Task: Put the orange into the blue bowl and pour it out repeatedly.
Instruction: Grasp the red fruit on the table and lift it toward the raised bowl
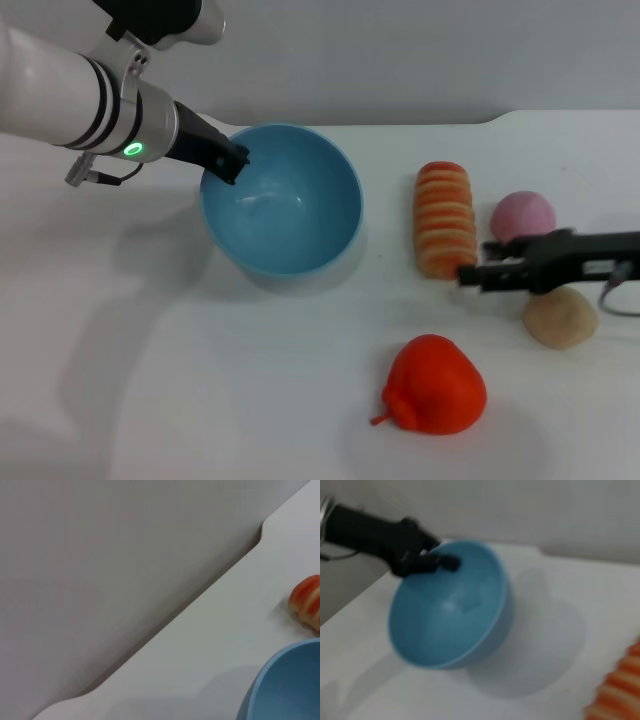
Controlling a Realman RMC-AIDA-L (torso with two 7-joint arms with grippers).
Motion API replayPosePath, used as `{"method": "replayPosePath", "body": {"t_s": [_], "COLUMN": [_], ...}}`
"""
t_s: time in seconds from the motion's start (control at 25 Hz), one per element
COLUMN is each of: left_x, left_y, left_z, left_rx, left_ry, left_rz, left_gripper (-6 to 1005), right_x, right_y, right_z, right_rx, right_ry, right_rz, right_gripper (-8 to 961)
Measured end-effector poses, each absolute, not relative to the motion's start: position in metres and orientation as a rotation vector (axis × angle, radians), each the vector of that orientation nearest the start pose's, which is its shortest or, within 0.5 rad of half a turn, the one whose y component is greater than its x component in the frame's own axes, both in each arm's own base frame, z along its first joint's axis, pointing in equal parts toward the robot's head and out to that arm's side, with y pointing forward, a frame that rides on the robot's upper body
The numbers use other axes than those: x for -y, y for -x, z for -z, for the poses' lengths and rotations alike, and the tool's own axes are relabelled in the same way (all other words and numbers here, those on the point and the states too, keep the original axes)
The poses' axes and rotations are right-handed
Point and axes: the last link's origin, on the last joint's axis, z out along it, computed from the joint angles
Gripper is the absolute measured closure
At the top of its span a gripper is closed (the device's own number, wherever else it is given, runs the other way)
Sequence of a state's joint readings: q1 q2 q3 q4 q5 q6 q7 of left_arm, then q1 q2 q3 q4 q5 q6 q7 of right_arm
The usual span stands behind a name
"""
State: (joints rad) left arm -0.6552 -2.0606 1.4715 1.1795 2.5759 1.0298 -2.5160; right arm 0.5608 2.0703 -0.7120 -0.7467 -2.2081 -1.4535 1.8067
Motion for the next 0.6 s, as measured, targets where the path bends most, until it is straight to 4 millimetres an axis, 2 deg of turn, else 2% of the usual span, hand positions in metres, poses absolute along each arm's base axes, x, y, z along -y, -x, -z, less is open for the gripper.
{"method": "replayPosePath", "body": {"t_s": [0.04,0.28,0.36,0.6], "left_x": [-0.416,-0.418,-0.418,-0.416], "left_y": [0.167,0.168,0.168,0.169], "left_z": [0.015,0.018,0.019,0.024], "left_rx": [0.634,0.628,0.626,0.622], "left_ry": [2.417,2.412,2.410,2.421], "left_rz": [-0.208,-0.202,-0.198,-0.213], "left_gripper": [999,1000,1000,1000], "right_x": [-0.348,-0.343,-0.338,-0.332], "right_y": [-0.272,-0.269,-0.268,-0.267], "right_z": [0.006,0.024,0.037,0.044], "right_rx": [-1.114,-1.136,-1.145,-1.179], "right_ry": [2.671,2.737,2.784,2.817], "right_rz": [-0.388,-0.331,-0.281,-0.269], "right_gripper": [255,257,259,261]}}
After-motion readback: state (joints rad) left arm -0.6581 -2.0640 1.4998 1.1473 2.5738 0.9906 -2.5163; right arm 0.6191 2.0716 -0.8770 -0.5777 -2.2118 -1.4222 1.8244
